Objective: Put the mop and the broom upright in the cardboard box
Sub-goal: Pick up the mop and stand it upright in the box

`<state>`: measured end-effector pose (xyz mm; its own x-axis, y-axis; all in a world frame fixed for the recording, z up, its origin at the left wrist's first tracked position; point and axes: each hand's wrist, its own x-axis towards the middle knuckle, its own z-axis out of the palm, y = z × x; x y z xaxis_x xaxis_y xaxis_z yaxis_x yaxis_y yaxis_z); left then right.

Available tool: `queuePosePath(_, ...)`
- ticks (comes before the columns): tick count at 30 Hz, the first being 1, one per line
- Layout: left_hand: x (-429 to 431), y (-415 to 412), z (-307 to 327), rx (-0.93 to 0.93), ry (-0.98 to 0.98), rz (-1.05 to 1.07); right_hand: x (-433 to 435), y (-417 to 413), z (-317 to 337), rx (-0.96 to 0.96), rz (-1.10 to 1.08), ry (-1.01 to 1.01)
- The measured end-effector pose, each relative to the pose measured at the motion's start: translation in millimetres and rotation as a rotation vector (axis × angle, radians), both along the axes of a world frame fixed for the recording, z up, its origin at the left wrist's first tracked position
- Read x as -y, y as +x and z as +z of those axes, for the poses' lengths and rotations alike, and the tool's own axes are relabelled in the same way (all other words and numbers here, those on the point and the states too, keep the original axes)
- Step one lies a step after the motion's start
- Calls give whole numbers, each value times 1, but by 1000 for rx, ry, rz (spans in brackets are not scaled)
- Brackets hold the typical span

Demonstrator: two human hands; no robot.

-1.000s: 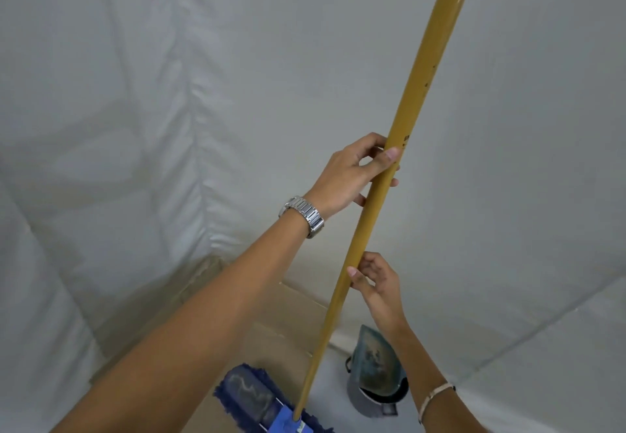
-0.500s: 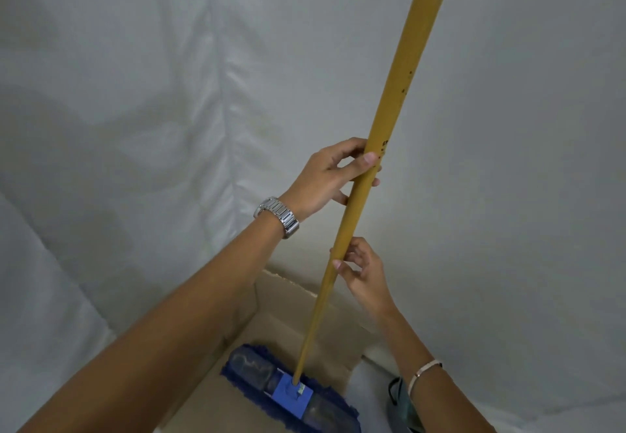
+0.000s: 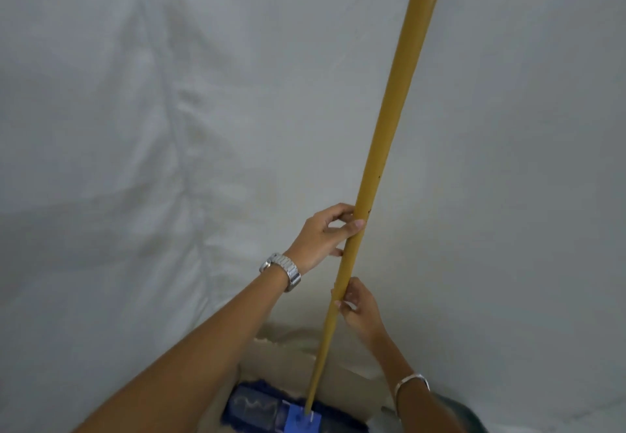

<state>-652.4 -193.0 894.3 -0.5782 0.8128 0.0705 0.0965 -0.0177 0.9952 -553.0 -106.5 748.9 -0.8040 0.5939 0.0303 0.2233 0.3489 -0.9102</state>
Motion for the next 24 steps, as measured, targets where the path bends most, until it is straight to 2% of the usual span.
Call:
queuePosePath(8,-47,-62,-10,20,23,133,-26,-69,-11,21,-154,-15)
queuePosePath(14,-73,-71,-20,-31,33,234,-36,-93,-9,133,-180,-4)
queuePosePath(18,-80,-73,-25,-49,34,167,-41,-94,-6,167,-208,-8)
queuePosePath(24,-82,-62,-38,-173,30,88,-62,-83,-10,166,-204,-14)
